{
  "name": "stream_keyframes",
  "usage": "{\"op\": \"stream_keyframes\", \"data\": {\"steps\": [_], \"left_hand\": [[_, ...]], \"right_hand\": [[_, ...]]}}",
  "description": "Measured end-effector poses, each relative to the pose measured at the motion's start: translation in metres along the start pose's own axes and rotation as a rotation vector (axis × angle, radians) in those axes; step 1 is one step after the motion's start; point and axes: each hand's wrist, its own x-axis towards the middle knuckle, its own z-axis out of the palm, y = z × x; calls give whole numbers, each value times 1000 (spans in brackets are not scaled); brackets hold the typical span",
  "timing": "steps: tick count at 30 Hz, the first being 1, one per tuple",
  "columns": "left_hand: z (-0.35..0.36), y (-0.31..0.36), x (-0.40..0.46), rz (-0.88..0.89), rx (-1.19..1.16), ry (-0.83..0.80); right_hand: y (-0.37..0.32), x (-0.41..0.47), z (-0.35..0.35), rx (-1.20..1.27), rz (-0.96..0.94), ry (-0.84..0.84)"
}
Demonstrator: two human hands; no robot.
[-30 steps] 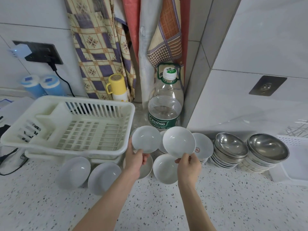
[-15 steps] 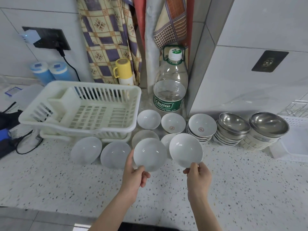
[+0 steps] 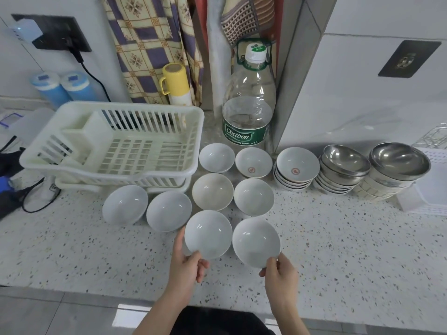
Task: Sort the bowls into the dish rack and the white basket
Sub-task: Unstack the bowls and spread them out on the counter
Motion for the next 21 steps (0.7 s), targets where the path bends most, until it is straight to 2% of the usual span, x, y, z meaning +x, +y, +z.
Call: {"op": "stream_keyframes", "data": {"steps": [21], "left_hand": [[-1,-7,6,-97,5,26]], "right_hand": [[1,12,-4,-20,15,-55]]}}
